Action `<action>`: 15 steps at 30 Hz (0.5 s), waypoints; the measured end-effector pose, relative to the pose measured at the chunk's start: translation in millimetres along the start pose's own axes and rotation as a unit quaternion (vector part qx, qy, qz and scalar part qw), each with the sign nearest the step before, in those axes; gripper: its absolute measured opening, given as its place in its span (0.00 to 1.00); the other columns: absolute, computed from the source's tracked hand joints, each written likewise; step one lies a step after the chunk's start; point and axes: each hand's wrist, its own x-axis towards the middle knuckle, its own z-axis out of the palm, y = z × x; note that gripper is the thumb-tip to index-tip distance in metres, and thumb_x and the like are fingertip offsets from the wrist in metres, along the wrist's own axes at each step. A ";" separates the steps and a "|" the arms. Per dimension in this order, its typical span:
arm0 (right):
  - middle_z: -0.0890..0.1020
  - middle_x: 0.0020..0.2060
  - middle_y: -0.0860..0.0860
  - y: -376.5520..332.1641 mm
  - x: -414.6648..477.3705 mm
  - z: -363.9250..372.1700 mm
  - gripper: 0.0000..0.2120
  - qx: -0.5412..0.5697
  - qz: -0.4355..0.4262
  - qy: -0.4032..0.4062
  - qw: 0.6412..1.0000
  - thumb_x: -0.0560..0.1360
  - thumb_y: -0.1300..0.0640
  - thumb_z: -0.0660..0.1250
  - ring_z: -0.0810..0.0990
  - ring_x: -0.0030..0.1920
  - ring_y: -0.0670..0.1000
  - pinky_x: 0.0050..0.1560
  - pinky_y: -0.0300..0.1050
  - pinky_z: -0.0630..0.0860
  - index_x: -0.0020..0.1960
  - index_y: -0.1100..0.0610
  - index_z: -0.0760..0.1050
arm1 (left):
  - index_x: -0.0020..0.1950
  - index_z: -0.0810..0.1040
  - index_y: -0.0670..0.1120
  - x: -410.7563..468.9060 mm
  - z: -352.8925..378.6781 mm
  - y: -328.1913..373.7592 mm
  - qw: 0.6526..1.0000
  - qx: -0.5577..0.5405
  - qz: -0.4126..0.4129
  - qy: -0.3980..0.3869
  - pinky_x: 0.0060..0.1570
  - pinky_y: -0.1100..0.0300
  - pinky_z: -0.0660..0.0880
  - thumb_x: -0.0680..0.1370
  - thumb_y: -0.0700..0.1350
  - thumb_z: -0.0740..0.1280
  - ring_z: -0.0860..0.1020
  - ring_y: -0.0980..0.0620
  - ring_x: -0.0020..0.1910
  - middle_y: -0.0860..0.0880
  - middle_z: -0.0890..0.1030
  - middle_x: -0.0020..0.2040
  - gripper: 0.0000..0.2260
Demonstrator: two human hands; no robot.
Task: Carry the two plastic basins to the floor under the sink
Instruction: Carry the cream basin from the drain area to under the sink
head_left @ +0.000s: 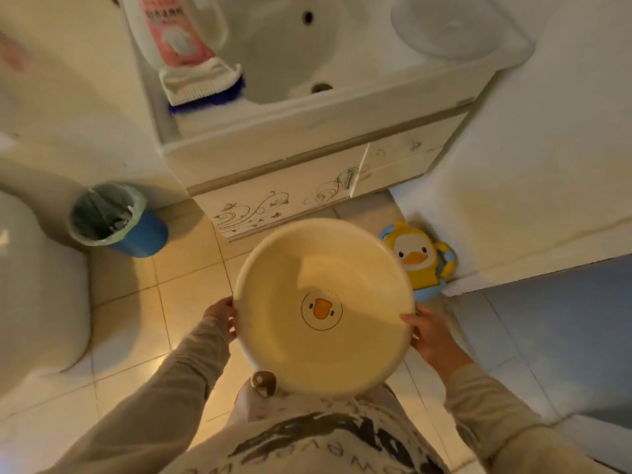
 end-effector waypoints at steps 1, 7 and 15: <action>0.78 0.54 0.57 -11.2 11.8 -6.2 0.22 -0.011 0.005 -0.010 1.000 0.74 0.69 0.62 0.77 0.51 0.57 0.43 0.49 0.75 0.67 0.59 0.71 | 0.65 0.75 0.39 -2.5 8.3 -5.5 1.000 -0.007 -0.006 0.006 0.47 0.51 0.70 0.77 0.35 0.57 0.68 0.48 0.36 0.46 0.72 0.37 0.17; 0.80 0.50 0.54 -63.2 63.7 -46.1 0.20 -0.098 0.030 -0.053 0.993 0.73 0.68 0.63 0.78 0.49 0.56 0.43 0.49 0.75 0.64 0.57 0.73 | 0.63 0.76 0.41 -22.5 57.2 -44.2 0.996 -0.067 -0.043 0.030 0.37 0.56 0.70 0.76 0.33 0.53 0.68 0.49 0.35 0.46 0.73 0.38 0.20; 0.81 0.48 0.51 -93.2 107.1 -71.5 0.21 -0.200 0.067 -0.102 0.972 0.73 0.67 0.64 0.78 0.49 0.54 0.44 0.50 0.76 0.63 0.52 0.73 | 0.67 0.73 0.40 -36.8 92.5 -84.8 0.989 -0.108 -0.079 0.062 0.51 0.50 0.69 0.76 0.31 0.52 0.69 0.47 0.40 0.46 0.71 0.37 0.22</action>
